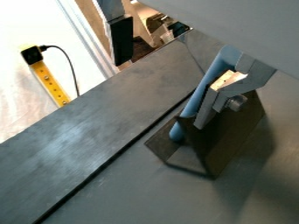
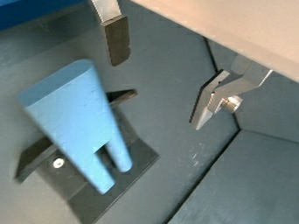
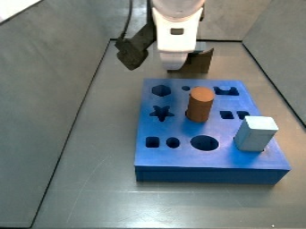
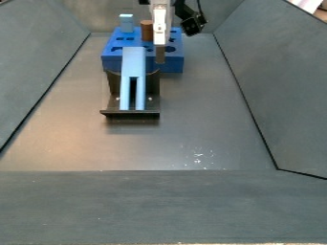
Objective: Pick up the square-circle object. Move up. Rotate the square-circle object. Place the square-circle object on the fixture. Regrasp the square-circle object. Move to above the board. Insert the square-circle object.
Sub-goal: Regrasp the square-circle object.
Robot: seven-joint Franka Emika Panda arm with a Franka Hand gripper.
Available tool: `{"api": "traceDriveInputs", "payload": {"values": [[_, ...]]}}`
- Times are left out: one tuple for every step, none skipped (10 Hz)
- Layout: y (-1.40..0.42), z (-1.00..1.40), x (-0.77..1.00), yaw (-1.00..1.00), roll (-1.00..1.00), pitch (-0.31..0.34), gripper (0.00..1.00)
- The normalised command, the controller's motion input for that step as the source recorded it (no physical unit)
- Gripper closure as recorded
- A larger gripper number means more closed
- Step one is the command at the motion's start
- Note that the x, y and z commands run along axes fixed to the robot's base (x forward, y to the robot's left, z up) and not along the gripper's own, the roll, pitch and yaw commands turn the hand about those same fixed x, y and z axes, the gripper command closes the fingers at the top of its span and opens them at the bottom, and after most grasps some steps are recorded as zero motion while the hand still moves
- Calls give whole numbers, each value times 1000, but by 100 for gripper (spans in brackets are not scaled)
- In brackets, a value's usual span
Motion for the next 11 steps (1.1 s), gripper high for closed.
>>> {"api": "traceDriveInputs", "payload": {"values": [[-16,-49,1000,-7,108,87,0],[-15,-47,951,3,110,101,0],[-17,-38,851,19,111,114,0],[-18,-41,780,34,115,117,0],[-18,-37,683,52,123,119,0],[-20,-36,640,57,124,121,0],[-21,-36,559,70,129,120,0],[-26,-34,500,76,129,114,0],[-27,-34,441,82,129,109,0],[-28,-35,383,85,134,107,0],[-31,-31,310,84,141,104,0]]}}
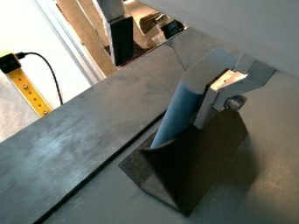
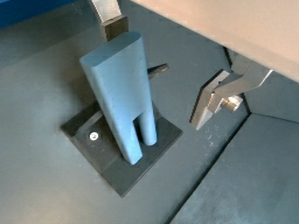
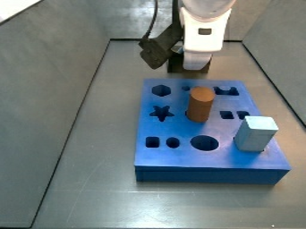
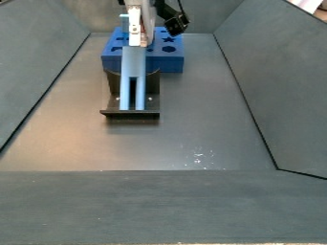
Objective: Pick up the square-circle object. Move up. Rotate the square-circle object. Place the square-circle object on the fixture. Regrasp the square-circle object. Move to above the board. Insert the square-circle object.
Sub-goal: Regrasp the square-circle object, then rotate the square-circle object.
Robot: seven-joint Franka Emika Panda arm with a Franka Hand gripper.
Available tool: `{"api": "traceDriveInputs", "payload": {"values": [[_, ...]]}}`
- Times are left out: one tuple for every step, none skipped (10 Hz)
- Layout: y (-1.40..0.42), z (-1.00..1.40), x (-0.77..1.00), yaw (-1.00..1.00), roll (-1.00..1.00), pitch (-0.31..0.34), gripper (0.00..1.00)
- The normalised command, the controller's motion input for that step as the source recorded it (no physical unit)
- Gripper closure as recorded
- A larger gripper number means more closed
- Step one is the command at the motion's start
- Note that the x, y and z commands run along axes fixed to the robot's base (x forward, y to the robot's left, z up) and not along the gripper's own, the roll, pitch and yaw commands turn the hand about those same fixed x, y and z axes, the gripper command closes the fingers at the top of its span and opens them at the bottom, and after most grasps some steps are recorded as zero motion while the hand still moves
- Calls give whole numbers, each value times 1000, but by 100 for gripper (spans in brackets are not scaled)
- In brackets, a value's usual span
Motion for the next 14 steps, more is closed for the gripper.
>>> {"api": "traceDriveInputs", "payload": {"values": [[-32,-34,261,83,144,103,0],[-32,-38,220,82,142,100,0],[0,0,0,0,0,0,100],[362,916,-1000,0,0,0,100],[354,912,-1000,-3,-35,-19,100],[323,893,-1000,-17,-87,-40,100],[289,873,-1000,-34,-120,-54,100],[260,847,-1000,-51,-148,-60,100],[240,827,-1000,-63,-158,-51,100],[225,812,-1000,-72,-165,-49,100],[188,761,-1000,-82,-167,-36,100],[171,738,-1000,-86,-168,-29,100],[143,689,-1000,-87,-170,-13,100],[131,639,-1000,-86,-171,-3,100]]}}
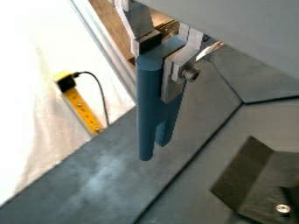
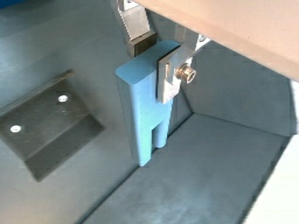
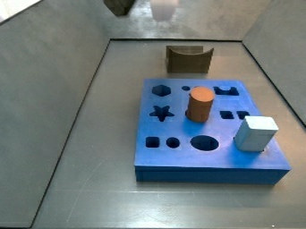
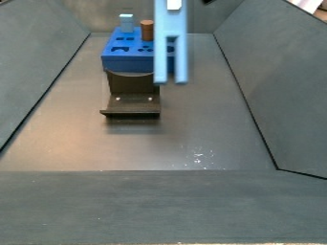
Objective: Pick up the square-circle object. Move up. Rotate the square-circle object. Place the square-circle object on the fixture. Regrasp the square-circle object. Move to above the board. Insert the square-circle object.
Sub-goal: Rotate the square-circle object.
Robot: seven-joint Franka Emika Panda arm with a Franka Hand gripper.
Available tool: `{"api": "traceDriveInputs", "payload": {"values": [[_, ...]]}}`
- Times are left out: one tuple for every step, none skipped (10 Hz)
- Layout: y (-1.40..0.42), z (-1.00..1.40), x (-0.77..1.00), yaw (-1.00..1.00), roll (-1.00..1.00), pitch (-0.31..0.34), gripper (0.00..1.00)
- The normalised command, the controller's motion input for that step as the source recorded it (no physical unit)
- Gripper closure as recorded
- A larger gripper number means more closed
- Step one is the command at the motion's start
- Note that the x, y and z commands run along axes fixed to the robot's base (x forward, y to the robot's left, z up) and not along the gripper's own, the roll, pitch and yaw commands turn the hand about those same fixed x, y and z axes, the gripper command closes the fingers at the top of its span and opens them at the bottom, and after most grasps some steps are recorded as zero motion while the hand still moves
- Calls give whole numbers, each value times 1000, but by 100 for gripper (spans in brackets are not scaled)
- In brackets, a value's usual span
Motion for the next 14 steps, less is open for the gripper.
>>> {"api": "traceDriveInputs", "payload": {"values": [[110,546,-999,-80,-175,1,100],[94,446,-915,-76,-173,4,100],[56,243,-746,-69,-172,7,100],[47,106,-612,-63,-168,-1,100],[41,44,-465,-57,-156,-4,100],[23,51,-268,-44,-155,9,100],[0,0,0,-544,-1000,37,100],[18,-10,96,-545,-1000,49,100],[54,32,35,-540,-1000,77,100],[20,34,-26,-546,-1000,99,100],[12,35,-42,-547,-1000,127,100],[19,32,-23,-538,-1000,167,100],[18,29,-19,-530,-1000,196,100],[16,34,-23,-518,-1000,222,100]]}}
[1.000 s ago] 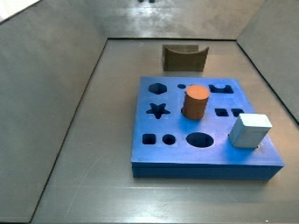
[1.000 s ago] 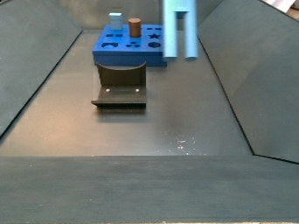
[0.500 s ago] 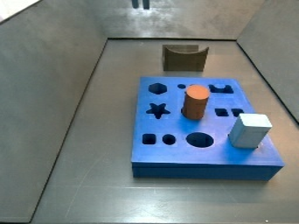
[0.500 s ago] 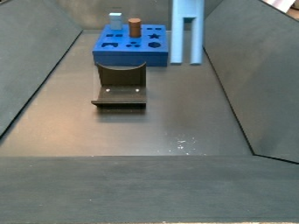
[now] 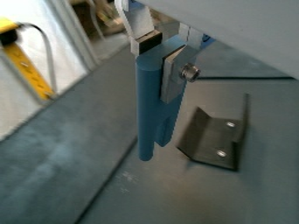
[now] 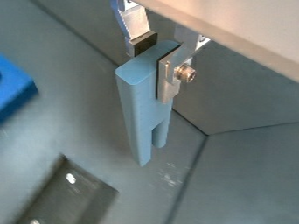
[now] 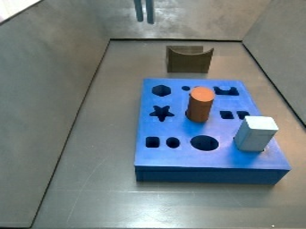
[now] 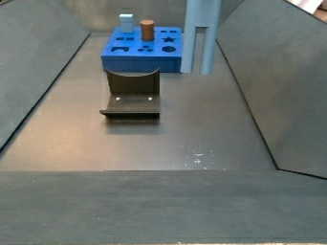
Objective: Pick up the square-circle object. Move up. Rotate the square-circle object. Place the square-circle object on the fixture. Regrasp the square-circle object. Move to above the board. Insert the square-circle object.
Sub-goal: Rotate the square-circle object.
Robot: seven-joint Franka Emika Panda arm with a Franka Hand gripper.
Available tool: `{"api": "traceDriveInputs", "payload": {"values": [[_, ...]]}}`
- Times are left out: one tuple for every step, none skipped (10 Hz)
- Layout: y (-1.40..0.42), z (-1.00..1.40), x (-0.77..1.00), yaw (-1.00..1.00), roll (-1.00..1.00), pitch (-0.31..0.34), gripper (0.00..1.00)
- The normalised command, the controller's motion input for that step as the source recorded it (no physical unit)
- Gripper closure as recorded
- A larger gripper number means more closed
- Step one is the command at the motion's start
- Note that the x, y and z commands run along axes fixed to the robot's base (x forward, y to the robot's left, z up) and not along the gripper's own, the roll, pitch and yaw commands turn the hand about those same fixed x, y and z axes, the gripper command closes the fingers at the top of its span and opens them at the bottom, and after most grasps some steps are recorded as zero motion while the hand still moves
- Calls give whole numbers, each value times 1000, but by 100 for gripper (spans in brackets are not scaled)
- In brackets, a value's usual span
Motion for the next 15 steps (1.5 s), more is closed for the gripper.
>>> {"api": "traceDriveInputs", "payload": {"values": [[14,39,-32,-496,-1000,246,100],[19,39,-25,-474,-1000,257,100],[22,40,-18,-458,-1000,267,100],[17,38,-5,-375,-901,266,100],[10,47,17,-205,-576,219,100],[6,33,30,-116,-385,182,100],[10,19,37,-84,-297,152,100],[14,7,39,-39,-203,101,100],[33,0,-93,-1000,-53,26,100],[29,4,-92,-1000,-45,22,100],[28,11,-79,-1000,-49,21,100],[22,20,-62,-1000,-54,21,100],[19,20,-41,-1000,-63,23,100],[19,16,-34,-1000,-69,26,100],[19,17,-30,-1000,-84,31,100]]}}
